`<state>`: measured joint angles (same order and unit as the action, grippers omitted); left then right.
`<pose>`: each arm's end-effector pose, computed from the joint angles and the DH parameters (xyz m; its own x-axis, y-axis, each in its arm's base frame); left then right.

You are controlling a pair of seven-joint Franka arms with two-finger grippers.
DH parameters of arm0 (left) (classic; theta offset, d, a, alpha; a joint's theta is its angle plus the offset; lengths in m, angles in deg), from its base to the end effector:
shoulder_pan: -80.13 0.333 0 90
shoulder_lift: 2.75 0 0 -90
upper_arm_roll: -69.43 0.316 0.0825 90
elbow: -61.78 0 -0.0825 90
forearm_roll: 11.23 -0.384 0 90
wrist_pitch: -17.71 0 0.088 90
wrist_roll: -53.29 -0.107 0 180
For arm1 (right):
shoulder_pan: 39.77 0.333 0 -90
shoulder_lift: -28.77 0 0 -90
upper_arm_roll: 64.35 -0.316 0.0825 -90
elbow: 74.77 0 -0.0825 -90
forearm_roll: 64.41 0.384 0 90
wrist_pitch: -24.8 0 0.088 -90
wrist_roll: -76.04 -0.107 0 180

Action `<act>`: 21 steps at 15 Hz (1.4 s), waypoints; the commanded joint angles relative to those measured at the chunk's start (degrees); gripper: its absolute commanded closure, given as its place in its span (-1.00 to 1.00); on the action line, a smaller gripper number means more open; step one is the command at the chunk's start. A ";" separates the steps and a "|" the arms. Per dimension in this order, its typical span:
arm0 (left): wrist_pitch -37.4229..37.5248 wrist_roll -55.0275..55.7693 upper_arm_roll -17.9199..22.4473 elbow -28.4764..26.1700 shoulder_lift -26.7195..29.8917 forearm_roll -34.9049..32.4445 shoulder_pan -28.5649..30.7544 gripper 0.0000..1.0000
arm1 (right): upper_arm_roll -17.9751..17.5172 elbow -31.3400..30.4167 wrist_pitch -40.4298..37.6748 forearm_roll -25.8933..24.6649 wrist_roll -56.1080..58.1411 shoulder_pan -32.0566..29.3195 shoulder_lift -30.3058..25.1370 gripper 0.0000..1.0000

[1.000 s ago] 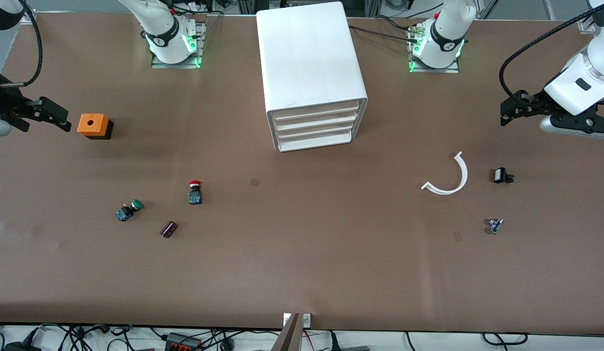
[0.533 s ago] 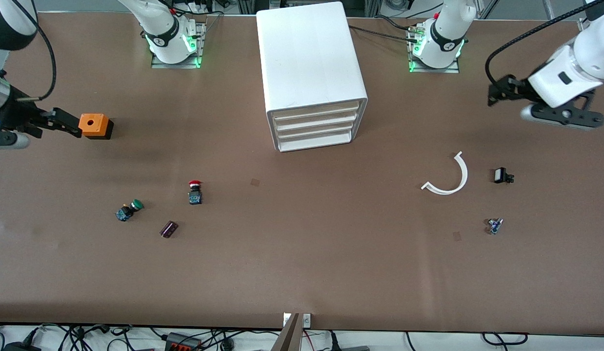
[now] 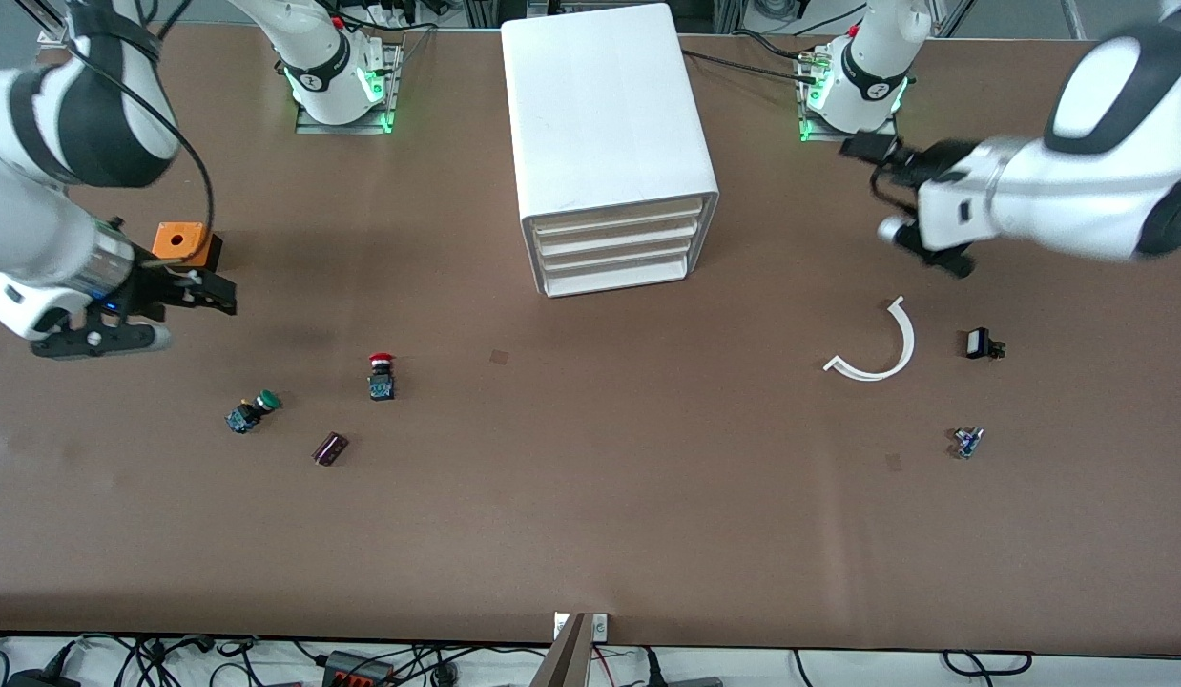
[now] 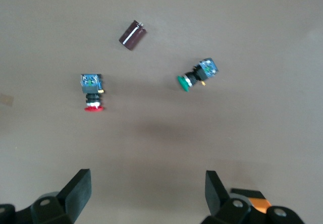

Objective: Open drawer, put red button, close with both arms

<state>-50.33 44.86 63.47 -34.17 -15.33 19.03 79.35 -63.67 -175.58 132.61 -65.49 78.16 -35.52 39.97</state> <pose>0.5318 -0.1257 0.4603 0.7498 -0.4137 -0.5163 -0.0499 -0.8135 0.5794 0.6081 0.0369 0.4464 0.9917 0.1048 -0.0740 0.1063 -0.9942 0.0171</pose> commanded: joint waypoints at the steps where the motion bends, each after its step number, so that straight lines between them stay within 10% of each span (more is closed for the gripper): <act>1: -3.92 -5.87 0.16 2.34 -9.37 7.34 -0.18 -1.00 | -0.06 0.17 3.80 -0.15 -3.18 2.24 3.82 -1.00; 7: -18.95 -25.45 -2.81 0.76 -18.61 20.17 -2.91 -1.00 | -0.06 0.70 12.50 -0.15 -3.88 8.39 11.90 -1.00; 15: -36.29 -46.74 -10.30 -14.87 -18.53 34.23 -2.82 -1.00 | -0.06 1.14 19.45 -0.15 -4.41 10.24 19.91 -1.00; 21: -36.02 -53.88 -10.47 -21.03 -18.88 41.63 -3.17 -0.27 | -0.06 1.14 22.70 -0.06 -5.55 11.21 23.60 -1.00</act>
<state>-85.82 -6.97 53.58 -53.12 -35.30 58.53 75.77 -63.84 -175.29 153.90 -65.49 73.95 -25.14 62.08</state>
